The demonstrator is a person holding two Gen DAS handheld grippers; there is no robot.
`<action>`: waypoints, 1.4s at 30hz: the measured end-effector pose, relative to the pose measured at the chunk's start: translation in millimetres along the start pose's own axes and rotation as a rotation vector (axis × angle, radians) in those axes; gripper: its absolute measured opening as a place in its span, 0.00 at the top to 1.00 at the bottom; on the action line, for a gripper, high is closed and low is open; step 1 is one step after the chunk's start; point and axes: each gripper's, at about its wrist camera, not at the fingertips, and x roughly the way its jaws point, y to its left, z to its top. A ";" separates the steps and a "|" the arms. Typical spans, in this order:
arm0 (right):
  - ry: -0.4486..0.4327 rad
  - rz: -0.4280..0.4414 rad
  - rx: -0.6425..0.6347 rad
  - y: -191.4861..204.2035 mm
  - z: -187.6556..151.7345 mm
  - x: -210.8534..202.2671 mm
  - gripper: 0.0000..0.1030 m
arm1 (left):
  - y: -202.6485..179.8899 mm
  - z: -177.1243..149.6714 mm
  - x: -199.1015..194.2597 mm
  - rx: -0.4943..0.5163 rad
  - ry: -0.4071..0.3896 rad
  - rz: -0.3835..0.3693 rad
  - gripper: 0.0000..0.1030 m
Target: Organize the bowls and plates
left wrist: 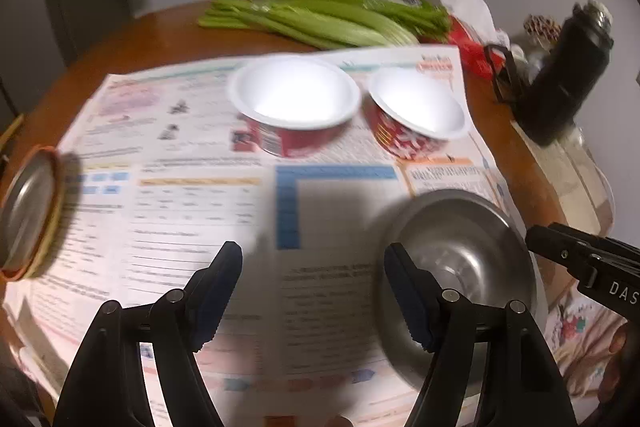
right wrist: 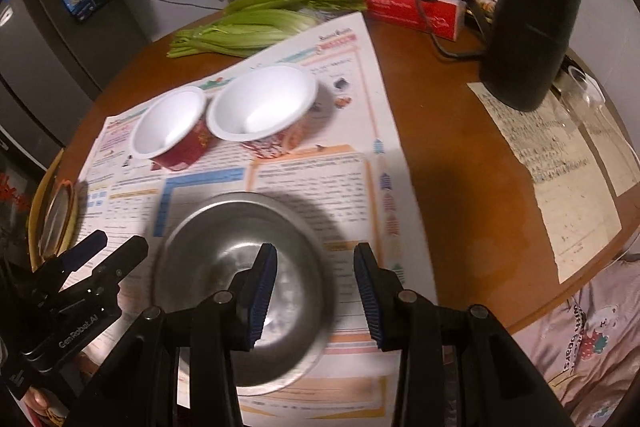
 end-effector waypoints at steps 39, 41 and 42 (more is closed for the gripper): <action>0.116 -0.001 0.037 -13.3 -19.5 40.0 0.86 | -40.2 -0.9 43.5 0.056 0.179 -0.124 0.83; 0.116 -0.002 0.040 -13.4 -19.3 39.1 0.86 | -39.1 -1.5 42.3 0.055 0.178 -0.126 0.83; 0.115 -0.003 0.041 -13.0 -19.4 38.5 0.86 | -37.8 -2.9 40.1 0.055 0.175 -0.124 0.83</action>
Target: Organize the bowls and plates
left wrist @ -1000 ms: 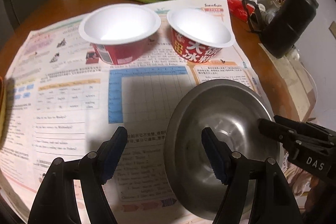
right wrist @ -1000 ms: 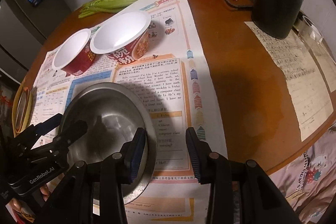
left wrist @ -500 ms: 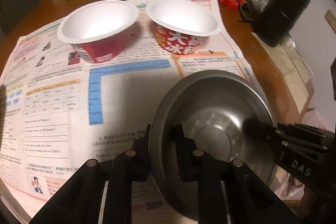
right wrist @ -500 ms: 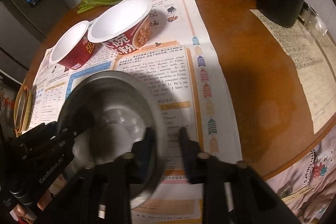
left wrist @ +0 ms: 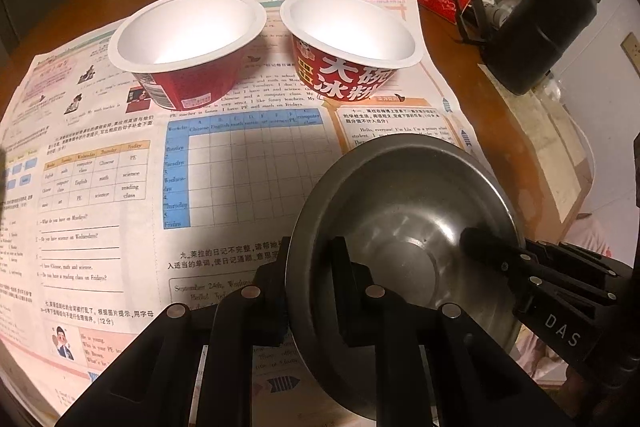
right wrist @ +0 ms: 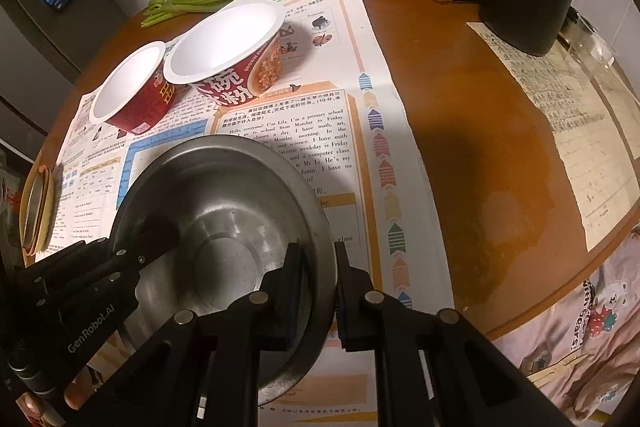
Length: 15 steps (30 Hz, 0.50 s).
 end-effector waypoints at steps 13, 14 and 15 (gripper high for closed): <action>-0.029 -0.006 -0.041 31.7 5.3 -13.0 0.85 | 30.9 -0.9 -26.9 -0.040 -0.061 0.039 0.81; -0.028 -0.009 -0.055 37.4 6.5 -12.3 0.85 | 34.0 -0.5 -26.5 -0.045 -0.061 0.049 0.80; -0.024 -0.010 -0.064 42.8 7.5 -10.5 0.85 | 37.0 -0.4 -26.4 -0.051 -0.060 0.057 0.80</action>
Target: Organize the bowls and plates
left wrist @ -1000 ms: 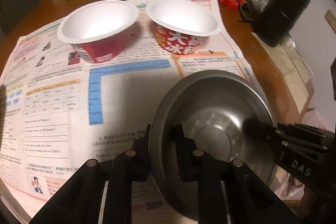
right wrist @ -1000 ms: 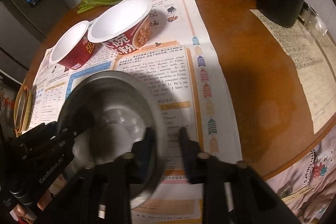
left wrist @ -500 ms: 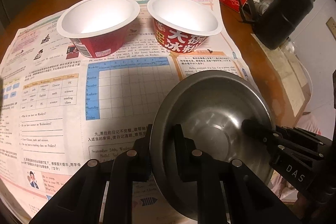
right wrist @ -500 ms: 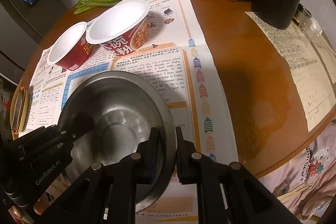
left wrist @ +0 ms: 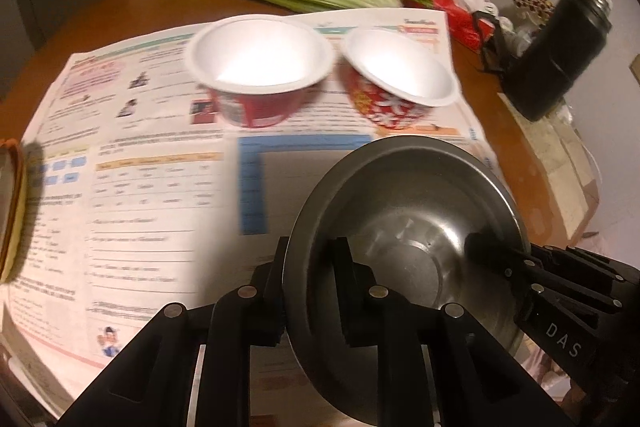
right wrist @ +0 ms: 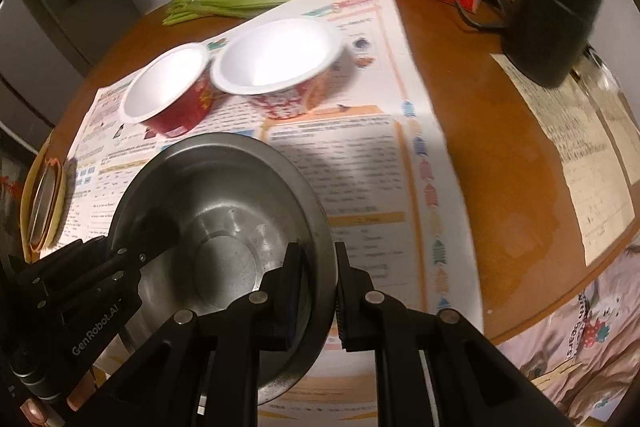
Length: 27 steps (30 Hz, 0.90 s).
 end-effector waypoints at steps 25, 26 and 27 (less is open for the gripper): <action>0.064 -0.065 -0.151 92.5 7.9 37.7 0.78 | 64.1 -10.0 1.3 -0.095 0.021 0.051 0.80; 0.066 -0.068 -0.154 92.5 7.8 38.6 0.78 | 64.2 -10.2 1.7 -0.095 0.021 0.054 0.80; 0.069 -0.068 -0.155 92.5 7.8 39.7 0.78 | 63.7 -10.0 1.8 -0.093 0.020 0.056 0.80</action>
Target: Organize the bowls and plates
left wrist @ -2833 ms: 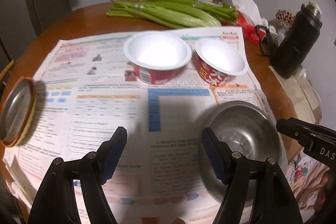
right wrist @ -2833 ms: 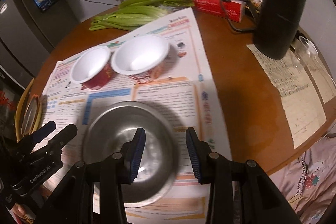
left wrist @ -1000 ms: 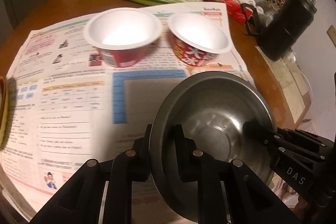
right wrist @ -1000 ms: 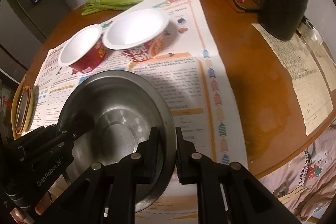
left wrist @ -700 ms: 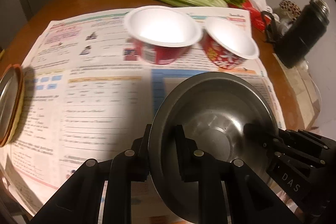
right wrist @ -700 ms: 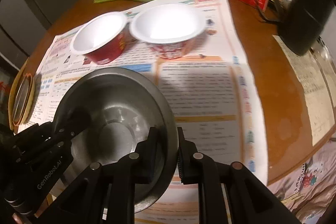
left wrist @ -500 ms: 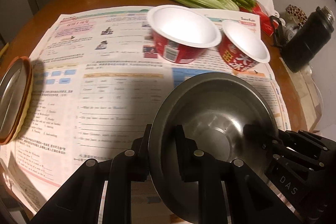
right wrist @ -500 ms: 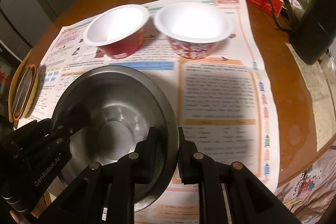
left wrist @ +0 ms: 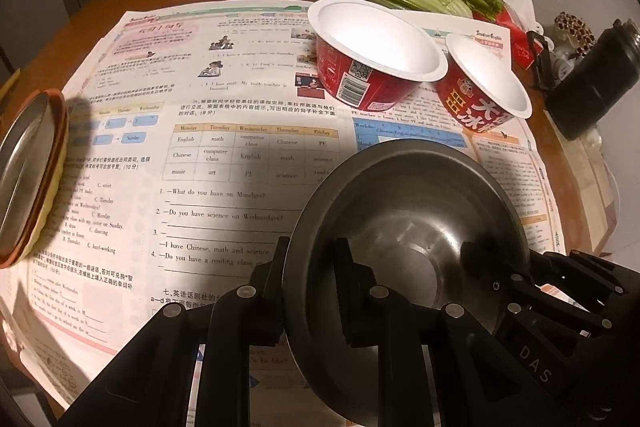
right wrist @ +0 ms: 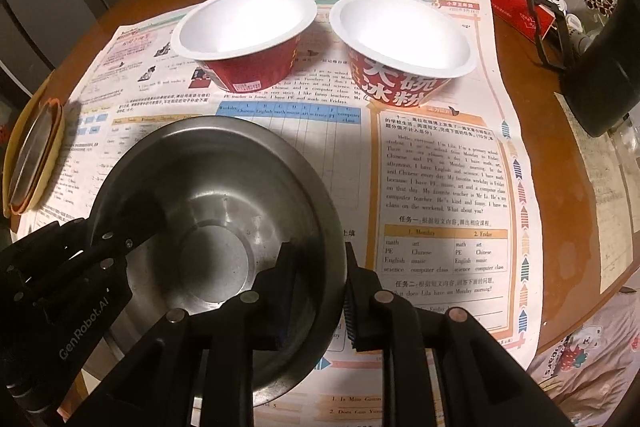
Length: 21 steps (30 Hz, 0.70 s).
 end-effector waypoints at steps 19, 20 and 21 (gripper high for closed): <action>-0.029 -0.068 -0.014 -1.0 -2.9 -4.0 0.60 | 19.0 5.6 -7.7 -0.083 -0.024 -0.013 0.30; -0.036 -0.077 -0.017 -0.8 -2.9 -6.2 0.60 | 19.5 6.5 -8.0 -0.083 -0.028 -0.001 0.30; -0.045 -0.081 -0.019 -1.1 -3.3 -8.7 0.60 | 19.8 6.6 -9.4 -0.079 -0.038 0.016 0.30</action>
